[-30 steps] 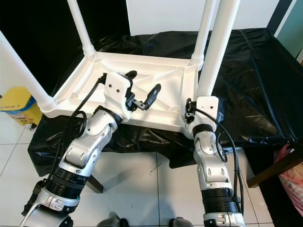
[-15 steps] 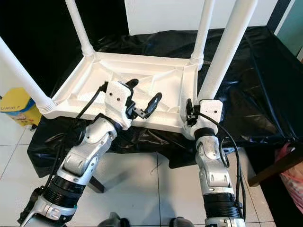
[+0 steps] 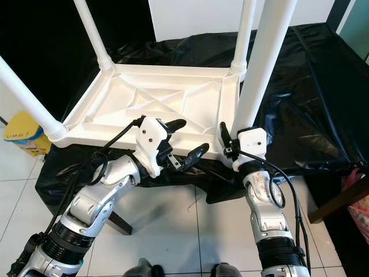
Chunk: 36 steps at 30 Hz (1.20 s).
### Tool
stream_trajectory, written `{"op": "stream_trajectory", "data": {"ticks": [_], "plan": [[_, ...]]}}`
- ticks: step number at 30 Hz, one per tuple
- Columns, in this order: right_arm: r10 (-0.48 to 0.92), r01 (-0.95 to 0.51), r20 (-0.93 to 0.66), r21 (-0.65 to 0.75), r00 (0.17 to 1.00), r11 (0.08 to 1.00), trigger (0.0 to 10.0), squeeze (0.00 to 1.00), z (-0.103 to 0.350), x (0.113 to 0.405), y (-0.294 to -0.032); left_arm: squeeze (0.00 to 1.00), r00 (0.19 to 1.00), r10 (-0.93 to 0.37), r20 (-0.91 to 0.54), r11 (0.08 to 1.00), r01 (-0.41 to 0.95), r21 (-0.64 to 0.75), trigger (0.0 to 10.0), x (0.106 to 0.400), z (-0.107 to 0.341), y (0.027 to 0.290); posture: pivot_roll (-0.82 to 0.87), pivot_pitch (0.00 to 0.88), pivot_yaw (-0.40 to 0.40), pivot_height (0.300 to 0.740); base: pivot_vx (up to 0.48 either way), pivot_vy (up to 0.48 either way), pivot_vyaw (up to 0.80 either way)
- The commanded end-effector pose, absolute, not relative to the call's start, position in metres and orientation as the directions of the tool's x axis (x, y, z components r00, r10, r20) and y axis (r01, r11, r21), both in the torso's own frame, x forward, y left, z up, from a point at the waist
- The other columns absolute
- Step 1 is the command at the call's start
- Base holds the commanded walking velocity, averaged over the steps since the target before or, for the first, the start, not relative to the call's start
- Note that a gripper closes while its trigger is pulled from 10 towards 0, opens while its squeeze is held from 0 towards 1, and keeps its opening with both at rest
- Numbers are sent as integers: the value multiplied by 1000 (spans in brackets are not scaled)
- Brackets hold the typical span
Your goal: Building children table
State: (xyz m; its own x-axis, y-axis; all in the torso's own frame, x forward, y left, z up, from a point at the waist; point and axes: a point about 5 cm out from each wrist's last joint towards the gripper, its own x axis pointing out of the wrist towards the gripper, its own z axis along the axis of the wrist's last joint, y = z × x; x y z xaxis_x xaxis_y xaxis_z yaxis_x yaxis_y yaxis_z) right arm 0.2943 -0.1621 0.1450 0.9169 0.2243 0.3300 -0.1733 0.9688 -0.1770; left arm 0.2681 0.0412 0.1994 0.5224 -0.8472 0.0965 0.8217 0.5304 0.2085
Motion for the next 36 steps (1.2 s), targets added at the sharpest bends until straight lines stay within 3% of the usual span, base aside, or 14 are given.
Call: {"op": "stream_trajectory", "data": {"ticks": [1,20,36], "plan": [[297,-259,236,-179,925,949,10000,0,122,290,-149,0,519,-851,80,524,826,208,10000,268,199,45,-5,118,100,740,0,0,0],[385,-371,141,-116,912,922,10000,0,118,302,-145,0,510,-858,67,511,832,217,10000,267,204,48,6,112,109,740,0,0,0],[359,-355,50,-68,932,932,10000,0,118,312,-152,0,510,-857,68,512,833,210,10000,266,206,48,5,112,109,740,0,0,0]]}}
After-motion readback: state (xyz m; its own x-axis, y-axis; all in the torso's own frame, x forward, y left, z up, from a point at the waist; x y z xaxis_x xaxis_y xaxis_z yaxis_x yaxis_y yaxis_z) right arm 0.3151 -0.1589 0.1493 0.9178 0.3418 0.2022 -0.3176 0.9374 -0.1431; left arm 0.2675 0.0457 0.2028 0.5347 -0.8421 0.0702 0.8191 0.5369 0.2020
